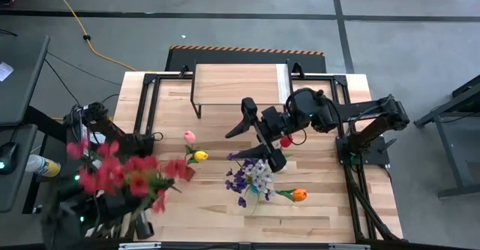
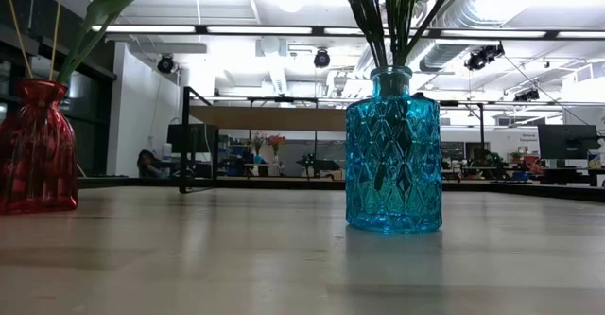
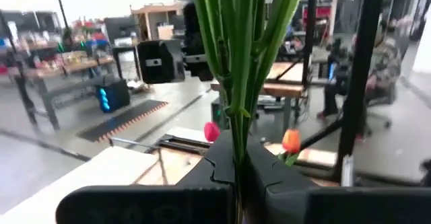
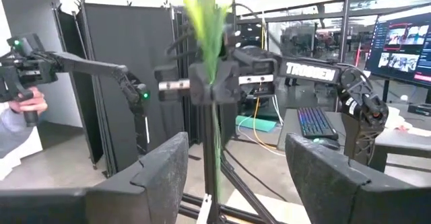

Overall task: Pick and place flowers into a vace then onto a shelf
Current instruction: Put the red flowers into the red vase

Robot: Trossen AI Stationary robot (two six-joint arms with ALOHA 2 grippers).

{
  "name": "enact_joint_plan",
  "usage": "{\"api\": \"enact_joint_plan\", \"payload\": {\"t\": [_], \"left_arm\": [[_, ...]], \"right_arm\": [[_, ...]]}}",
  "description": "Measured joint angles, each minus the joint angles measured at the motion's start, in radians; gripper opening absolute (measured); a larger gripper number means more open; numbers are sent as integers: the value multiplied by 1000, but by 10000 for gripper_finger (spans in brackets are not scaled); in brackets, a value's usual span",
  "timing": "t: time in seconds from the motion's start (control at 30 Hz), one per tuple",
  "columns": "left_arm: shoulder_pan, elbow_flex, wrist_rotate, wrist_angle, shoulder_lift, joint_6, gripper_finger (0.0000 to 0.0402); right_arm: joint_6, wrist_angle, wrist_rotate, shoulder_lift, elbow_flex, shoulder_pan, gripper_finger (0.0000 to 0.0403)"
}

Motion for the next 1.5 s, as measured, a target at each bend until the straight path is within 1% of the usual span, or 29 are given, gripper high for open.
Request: {"api": "enact_joint_plan", "payload": {"t": [0.23,0.33,0.5,0.73,0.87,0.97,1.1,1.33,1.5], "left_arm": [[2,-77,-1,-88,1,-39,34],[1,-113,4,-157,2,-101,34],[2,-148,3,-339,1,-316,34],[4,-186,3,-666,1,-612,34],[4,-222,2,-786,1,-743,34],[4,-258,3,-866,1,-838,34],[4,-306,4,-969,1,-1010,34],[4,-395,48,-1103,1,-1290,34],[4,-464,86,-1099,-5,-1368,34]], "right_arm": [[0,0,4,0,0,-9,238],[0,-5,3,0,0,-8,236],[14,-32,3,0,-1,-8,237],[79,-68,3,0,-2,-8,235],[111,-81,0,0,-2,-8,234],[134,-96,0,0,-2,-8,234],[154,-105,0,0,-2,-8,234],[147,-108,1,-27,-3,-9,234],[124,-104,4,-72,-3,-8,234]]}}
